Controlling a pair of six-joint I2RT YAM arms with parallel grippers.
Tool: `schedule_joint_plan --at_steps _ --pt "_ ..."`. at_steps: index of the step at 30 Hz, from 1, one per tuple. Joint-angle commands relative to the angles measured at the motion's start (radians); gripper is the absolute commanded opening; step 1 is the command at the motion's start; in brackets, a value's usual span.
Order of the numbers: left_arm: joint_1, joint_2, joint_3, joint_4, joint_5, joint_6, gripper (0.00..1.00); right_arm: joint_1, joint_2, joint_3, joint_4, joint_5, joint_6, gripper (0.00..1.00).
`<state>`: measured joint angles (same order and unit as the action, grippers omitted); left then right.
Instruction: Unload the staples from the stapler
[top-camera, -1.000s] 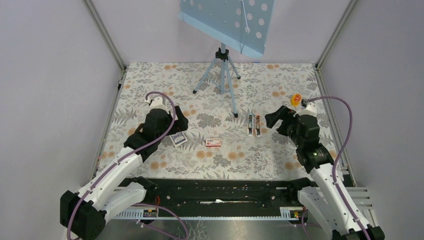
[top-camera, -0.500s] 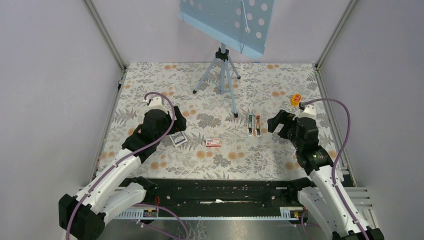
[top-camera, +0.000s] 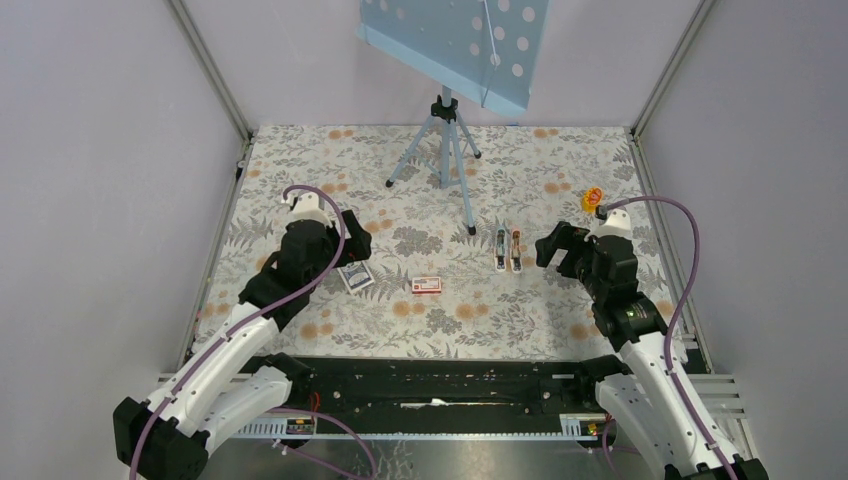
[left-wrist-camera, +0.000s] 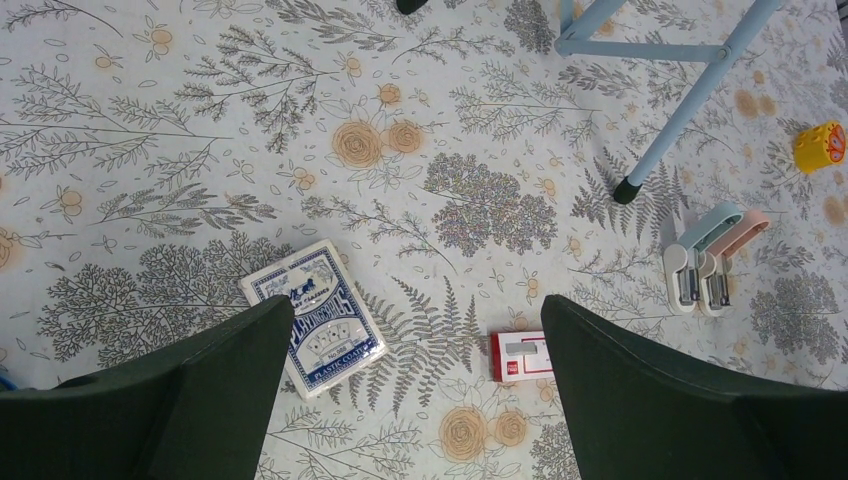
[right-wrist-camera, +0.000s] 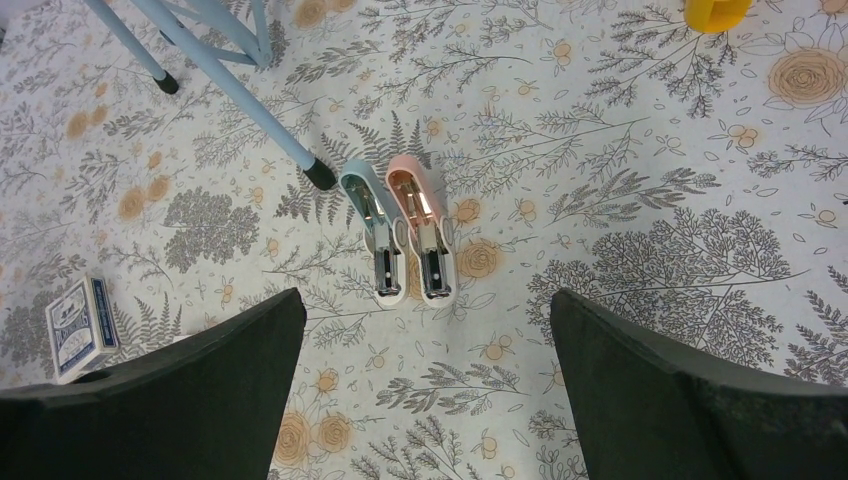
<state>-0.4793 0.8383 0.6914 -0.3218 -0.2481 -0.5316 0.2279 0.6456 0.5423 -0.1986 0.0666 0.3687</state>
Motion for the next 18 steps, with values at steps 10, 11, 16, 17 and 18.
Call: schedule_joint_plan --at_steps 10,11,16,17,18 --pt "0.004 -0.017 -0.016 0.081 0.01 0.002 0.99 -0.002 -0.007 -0.015 0.01 -0.001 -0.025 1.0" --pt "0.004 -0.013 -0.016 0.082 0.012 0.003 0.99 -0.002 -0.005 -0.017 0.011 -0.002 -0.023 1.0" --pt "0.004 -0.012 -0.022 0.087 0.014 -0.001 0.99 -0.003 0.003 -0.02 0.013 0.01 -0.019 1.0" --pt "0.004 -0.014 -0.023 0.087 0.014 -0.003 0.99 -0.003 0.002 -0.022 0.013 0.014 -0.018 1.0" --pt "0.004 -0.015 -0.025 0.087 0.013 -0.004 0.99 -0.003 0.002 -0.025 0.014 0.017 -0.017 1.0"
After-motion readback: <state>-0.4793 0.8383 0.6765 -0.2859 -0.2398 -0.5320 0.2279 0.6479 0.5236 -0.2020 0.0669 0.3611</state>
